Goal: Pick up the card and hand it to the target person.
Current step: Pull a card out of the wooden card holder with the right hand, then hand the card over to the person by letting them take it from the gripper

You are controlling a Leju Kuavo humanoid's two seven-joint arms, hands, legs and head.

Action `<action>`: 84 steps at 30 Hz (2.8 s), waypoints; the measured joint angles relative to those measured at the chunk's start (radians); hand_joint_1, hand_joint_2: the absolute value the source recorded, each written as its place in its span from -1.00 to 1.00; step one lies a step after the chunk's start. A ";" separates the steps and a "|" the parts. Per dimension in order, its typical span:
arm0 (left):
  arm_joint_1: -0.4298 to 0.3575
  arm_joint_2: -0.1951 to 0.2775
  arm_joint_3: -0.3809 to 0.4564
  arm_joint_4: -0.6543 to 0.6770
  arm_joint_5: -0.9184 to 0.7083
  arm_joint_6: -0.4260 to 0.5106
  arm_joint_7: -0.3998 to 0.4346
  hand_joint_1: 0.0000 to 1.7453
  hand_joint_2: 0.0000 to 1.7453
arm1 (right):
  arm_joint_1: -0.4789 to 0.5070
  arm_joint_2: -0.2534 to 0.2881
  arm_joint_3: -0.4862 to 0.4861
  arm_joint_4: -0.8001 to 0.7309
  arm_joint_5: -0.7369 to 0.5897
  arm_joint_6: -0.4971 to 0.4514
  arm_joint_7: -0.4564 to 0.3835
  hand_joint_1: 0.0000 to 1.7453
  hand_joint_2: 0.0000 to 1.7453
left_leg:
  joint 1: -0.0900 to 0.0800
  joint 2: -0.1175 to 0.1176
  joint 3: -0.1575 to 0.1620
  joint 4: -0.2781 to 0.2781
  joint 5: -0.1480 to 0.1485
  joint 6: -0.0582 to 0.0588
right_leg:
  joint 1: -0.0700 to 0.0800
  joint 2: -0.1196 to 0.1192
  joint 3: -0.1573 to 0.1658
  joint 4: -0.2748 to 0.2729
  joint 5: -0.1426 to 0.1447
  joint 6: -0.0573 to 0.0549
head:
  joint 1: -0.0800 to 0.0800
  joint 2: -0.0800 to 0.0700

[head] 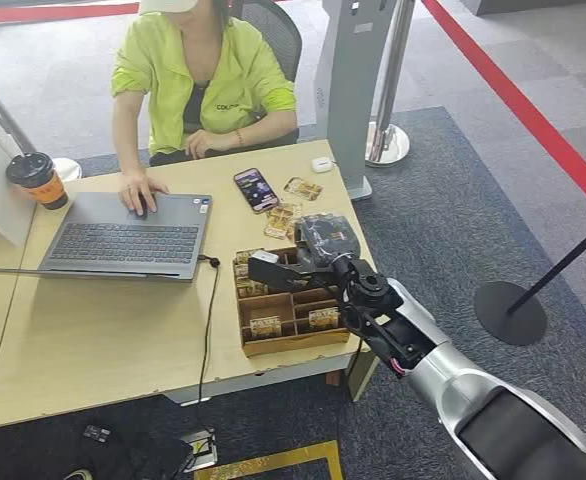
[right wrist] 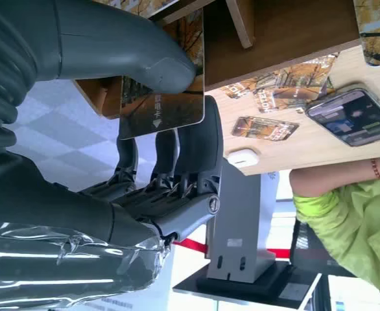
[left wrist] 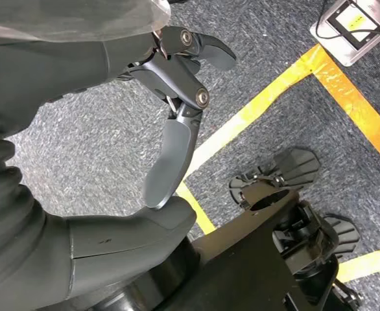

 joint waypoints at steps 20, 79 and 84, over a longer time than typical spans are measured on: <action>0.002 0.000 0.000 0.000 0.001 0.000 0.000 -1.00 1.00 | -0.004 0.000 0.001 0.000 0.009 -0.001 0.002 0.50 1.00 | 0.000 0.000 0.000 0.000 0.000 0.000 | 0.000 0.000 0.000 0.000 0.000 0.000 | 0.000 0.000; 0.019 0.010 0.000 0.000 0.011 0.002 -0.014 -1.00 1.00 | -0.042 -0.106 0.000 -0.404 -0.133 0.263 -0.031 1.00 1.00 | 0.000 0.001 0.000 0.000 0.000 0.000 | 0.000 0.001 0.000 0.000 0.000 0.000 | 0.000 0.000; 0.021 0.010 0.000 0.000 0.011 0.004 -0.016 -1.00 1.00 | -0.052 -0.111 0.000 -0.437 -0.129 0.244 -0.026 1.00 1.00 | 0.000 0.001 0.000 0.000 0.000 0.000 | 0.000 0.001 0.000 0.000 0.000 0.000 | 0.000 0.000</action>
